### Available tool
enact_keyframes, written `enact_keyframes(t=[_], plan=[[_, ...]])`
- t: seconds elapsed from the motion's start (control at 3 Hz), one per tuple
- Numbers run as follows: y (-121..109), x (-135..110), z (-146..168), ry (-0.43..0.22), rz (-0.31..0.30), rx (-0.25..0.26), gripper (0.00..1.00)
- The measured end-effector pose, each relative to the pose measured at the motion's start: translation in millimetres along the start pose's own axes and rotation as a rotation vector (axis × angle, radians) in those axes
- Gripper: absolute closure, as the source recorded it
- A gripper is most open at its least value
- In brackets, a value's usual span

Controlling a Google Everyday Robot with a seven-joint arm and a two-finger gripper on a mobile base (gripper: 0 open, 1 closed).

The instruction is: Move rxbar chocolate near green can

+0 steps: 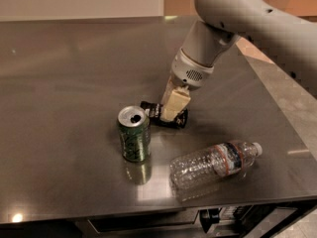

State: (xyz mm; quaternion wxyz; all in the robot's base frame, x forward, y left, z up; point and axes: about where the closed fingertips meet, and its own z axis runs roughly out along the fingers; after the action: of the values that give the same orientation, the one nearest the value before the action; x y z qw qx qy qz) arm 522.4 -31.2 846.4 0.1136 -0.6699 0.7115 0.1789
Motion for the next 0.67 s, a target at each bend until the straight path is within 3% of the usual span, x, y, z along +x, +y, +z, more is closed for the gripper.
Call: enact_keyframes(t=[0.33,0.67], plan=[[11.5,-12.8,1.9,0.008,-0.043,-0.022,1.0],[21.9,-18.8,3.7,0.034,-0.085,-0.043,0.84]])
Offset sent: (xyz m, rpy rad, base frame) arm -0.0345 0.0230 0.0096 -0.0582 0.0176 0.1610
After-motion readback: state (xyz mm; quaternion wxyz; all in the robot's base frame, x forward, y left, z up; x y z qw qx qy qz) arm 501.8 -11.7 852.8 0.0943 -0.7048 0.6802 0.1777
